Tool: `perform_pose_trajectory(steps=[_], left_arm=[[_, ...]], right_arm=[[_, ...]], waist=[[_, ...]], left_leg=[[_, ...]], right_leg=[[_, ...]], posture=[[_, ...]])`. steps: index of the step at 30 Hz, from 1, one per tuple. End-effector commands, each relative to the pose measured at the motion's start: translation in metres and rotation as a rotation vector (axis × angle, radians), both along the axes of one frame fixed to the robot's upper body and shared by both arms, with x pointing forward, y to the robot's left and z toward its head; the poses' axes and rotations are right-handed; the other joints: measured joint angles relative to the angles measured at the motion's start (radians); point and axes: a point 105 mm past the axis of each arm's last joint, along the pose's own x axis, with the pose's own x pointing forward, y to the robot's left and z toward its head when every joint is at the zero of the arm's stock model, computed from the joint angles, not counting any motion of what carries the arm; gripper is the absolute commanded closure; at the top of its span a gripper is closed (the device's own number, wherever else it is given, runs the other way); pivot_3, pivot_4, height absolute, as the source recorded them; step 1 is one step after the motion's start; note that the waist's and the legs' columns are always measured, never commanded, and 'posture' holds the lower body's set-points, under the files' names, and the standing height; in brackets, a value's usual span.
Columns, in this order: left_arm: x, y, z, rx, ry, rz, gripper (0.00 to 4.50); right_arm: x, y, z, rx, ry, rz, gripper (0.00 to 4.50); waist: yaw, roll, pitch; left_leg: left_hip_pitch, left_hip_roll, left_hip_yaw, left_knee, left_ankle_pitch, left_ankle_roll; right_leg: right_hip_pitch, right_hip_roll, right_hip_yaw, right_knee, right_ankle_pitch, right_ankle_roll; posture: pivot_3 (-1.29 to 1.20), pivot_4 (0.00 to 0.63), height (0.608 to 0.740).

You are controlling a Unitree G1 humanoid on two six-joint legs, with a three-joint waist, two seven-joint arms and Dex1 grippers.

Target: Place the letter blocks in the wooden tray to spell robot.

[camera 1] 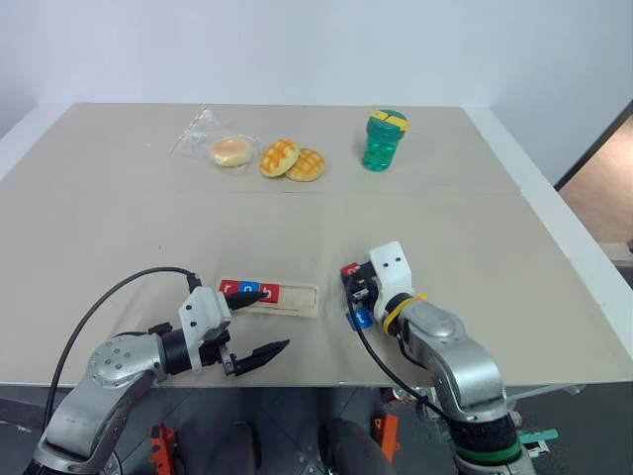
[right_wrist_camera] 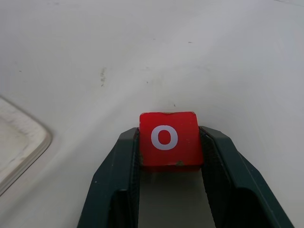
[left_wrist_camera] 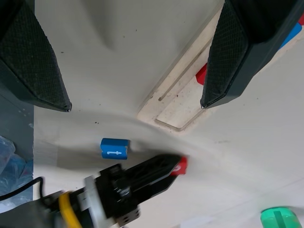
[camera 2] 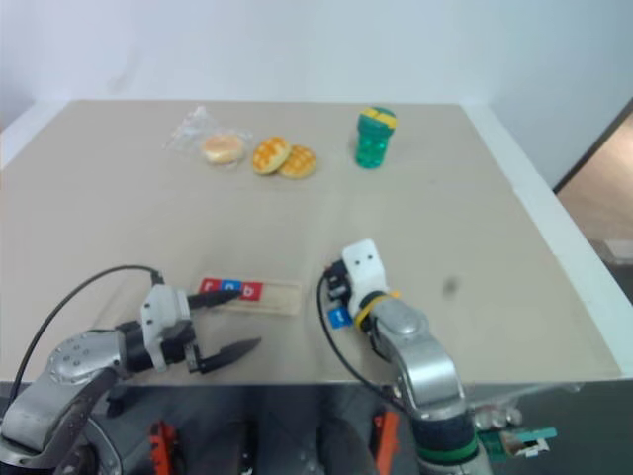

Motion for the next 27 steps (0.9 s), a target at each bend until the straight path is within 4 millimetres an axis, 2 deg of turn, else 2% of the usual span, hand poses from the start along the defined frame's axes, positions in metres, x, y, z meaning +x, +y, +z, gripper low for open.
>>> perform_pose_trajectory(steps=[1,9,11,18,19,20,21,23,26,27], left_arm=[[-0.003,-0.002,0.007,0.003,-0.026,-0.017,0.0],[-0.003,0.0,0.007,0.006,-0.015,-0.009,0.0],[-0.002,-0.001,0.008,-0.001,-0.015,-0.007,0.0],[0.002,-0.001,0.011,0.009,-0.03,-0.023,0.0],[0.002,-0.001,0.01,0.013,-0.03,-0.024,0.0],[0.003,0.0,0.01,0.015,-0.03,-0.025,0.0],[0.003,0.0,0.01,0.015,-0.03,-0.025,0.0],[0.002,0.0,0.009,0.016,-0.028,-0.024,0.0],[0.001,-0.001,0.007,0.018,-0.025,-0.028,0.0],[0.0,-0.001,0.006,0.018,-0.024,-0.03,0.0]], right_arm=[[-0.011,-0.009,0.02,0.013,-0.062,-0.063,3.29],[-0.033,-0.042,0.017,0.085,-0.027,-0.363,3.29],[-0.037,-0.048,0.009,0.119,0.011,-0.421,3.29],[-0.04,-0.05,0.002,0.186,0.056,-0.46,3.29],[-0.04,-0.051,0.004,0.188,0.045,-0.463,2.49],[-0.039,-0.052,0.006,0.189,0.032,-0.465,2.11],[-0.039,-0.053,0.011,0.188,0.015,-0.464,1.91],[-0.039,-0.057,0.024,0.191,-0.022,-0.459,1.1],[-0.035,-0.063,0.045,0.183,-0.073,-0.404,0.11],[-0.033,-0.063,0.052,0.17,-0.084,-0.363,0.05]], waist=[[-0.001,0.0,0.0],[-0.001,0.0,0.0],[0.0,0.0,0.0],[-0.001,0.0,-0.001],[-0.001,0.0,-0.001],[-0.001,0.0,-0.001],[-0.001,0.0,-0.001],[-0.001,0.0,-0.001],[-0.001,0.0,-0.001],[-0.001,0.0,-0.001]], left_leg=[[0.0,0.0,0.0,0.0,0.0,0.0],[0.0,0.0,0.0,0.001,0.0,0.0],[0.0,0.0,0.0,0.001,0.0,0.0],[0.0,0.0,0.0,0.001,0.0,0.0],[0.0,0.0,0.0,0.001,0.0,0.0],[0.0,0.0,0.0,0.001,0.0,0.0],[0.0,0.0,0.0,0.001,0.0,0.0],[0.0,0.0,0.0,0.001,0.0,0.0],[0.0,0.0,0.0,0.001,0.0,0.0],[0.0,0.0,0.0,0.001,0.0,0.0]], right_leg=[[0.0,0.0,0.0,0.0,0.0,0.0],[0.0,0.0,0.0,0.0,0.001,-0.001],[0.0,-0.001,0.0,0.0,0.001,-0.001],[0.0,-0.001,-0.001,0.0,0.0,-0.002],[0.0,-0.001,-0.001,0.0,0.0,-0.002],[0.0,-0.001,-0.001,0.0,0.0,-0.002],[0.0,-0.001,-0.001,0.0,0.0,-0.002],[0.0,-0.001,-0.001,0.0,0.0,-0.001],[0.0,-0.001,-0.001,0.0,0.001,-0.001],[0.0,-0.001,-0.001,0.0,0.001,0.0]], posture=[[0.0,0.15,0.74],[0.0,0.15,0.74],[0.0,0.15,0.74],[0.0,0.15,0.74],[0.0,0.15,0.74],[0.0,0.15,0.74],[0.0,0.15,0.74],[0.0,0.15,0.74],[0.0,0.15,0.74],[0.0,0.15,0.74]])
